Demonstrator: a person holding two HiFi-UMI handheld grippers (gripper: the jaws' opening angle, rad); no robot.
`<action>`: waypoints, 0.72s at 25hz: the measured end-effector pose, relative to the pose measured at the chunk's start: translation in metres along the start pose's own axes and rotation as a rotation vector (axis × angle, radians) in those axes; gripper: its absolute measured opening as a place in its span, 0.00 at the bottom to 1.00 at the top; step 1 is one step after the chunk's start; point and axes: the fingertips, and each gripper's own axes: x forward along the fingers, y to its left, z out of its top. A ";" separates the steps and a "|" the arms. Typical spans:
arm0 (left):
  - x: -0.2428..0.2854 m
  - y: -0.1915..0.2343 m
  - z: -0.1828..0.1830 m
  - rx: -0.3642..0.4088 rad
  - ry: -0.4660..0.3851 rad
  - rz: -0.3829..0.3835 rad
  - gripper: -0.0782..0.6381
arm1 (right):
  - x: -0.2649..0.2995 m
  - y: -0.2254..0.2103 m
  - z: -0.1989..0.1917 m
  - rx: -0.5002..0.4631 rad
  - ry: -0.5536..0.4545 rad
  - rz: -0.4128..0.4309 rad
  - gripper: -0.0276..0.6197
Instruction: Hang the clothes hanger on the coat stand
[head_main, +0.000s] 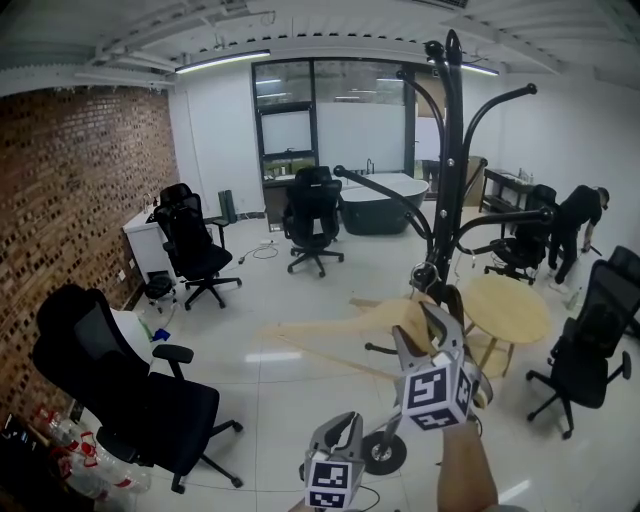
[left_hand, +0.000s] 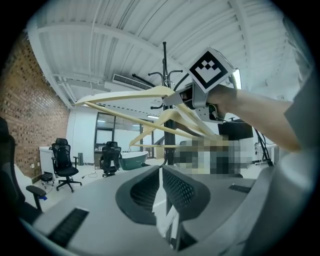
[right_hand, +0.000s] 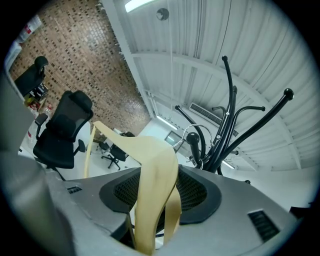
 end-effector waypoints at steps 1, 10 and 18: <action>0.001 0.000 0.000 0.001 0.001 -0.001 0.16 | 0.002 -0.001 -0.002 0.002 0.007 -0.001 0.35; 0.008 0.005 -0.007 -0.001 0.019 0.006 0.16 | 0.013 -0.004 -0.018 0.034 0.036 -0.009 0.35; 0.024 0.000 -0.013 -0.005 0.047 0.000 0.16 | 0.026 -0.011 -0.038 0.044 0.056 -0.007 0.36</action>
